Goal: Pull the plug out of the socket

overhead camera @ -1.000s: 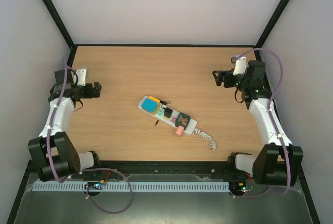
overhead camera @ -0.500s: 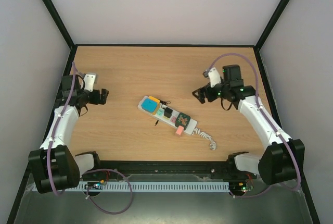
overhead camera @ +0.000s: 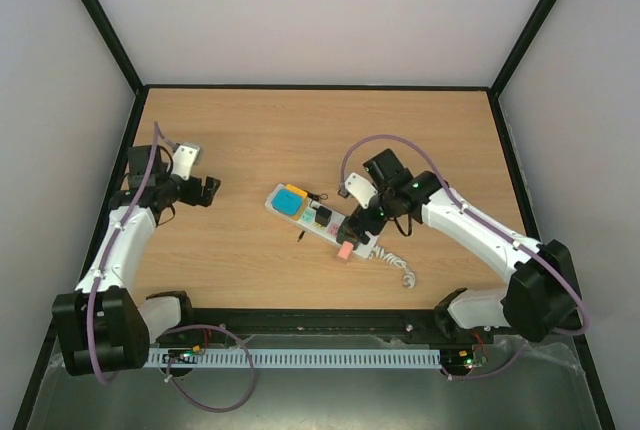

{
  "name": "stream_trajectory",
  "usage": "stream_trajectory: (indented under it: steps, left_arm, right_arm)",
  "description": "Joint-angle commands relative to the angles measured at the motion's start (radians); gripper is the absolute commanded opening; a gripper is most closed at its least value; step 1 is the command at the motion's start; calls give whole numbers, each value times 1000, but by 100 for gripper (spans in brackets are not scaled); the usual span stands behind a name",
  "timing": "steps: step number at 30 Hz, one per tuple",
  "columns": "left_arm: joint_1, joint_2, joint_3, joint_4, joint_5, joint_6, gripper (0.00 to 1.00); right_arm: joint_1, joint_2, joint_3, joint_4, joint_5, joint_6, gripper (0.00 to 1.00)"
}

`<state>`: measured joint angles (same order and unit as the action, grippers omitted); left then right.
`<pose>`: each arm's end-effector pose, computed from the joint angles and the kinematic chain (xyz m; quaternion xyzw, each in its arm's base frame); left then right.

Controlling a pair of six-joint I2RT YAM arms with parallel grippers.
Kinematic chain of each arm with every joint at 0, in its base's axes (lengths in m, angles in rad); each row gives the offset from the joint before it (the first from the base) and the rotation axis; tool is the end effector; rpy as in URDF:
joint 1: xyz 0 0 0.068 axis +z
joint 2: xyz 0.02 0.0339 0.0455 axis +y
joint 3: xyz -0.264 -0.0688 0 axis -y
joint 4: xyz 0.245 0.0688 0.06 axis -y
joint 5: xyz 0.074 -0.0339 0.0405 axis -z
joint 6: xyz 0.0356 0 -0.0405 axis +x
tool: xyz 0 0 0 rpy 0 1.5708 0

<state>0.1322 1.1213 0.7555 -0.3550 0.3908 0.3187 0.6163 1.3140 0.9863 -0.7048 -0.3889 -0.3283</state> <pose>0.2356 0.0176 0.2491 0.1629 0.8824 -0.0820 0.4338 0.2036 0.1608 0.2550 -0.4760 0.8189 0.2218 0.2315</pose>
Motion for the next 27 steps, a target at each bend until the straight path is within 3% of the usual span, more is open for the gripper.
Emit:
stream_trajectory:
  steps: [1, 8, 12, 27]
  left_arm:
    - [-13, -17, -15, -15, 16, 16, 100]
    - [-28, -28, -20, 1, 6, 2, 100]
    - [-32, -28, -17, 0, 5, -3, 100]
    - [-51, -21, 2, -3, -30, -20, 100]
  right_arm:
    - [44, 13, 4, -82, 51, -24, 98]
    - [66, 54, -12, -33, 81, 18, 99]
    - [72, 77, -15, -18, 89, 31, 95]
    - [85, 94, -34, 60, 120, 95, 61]
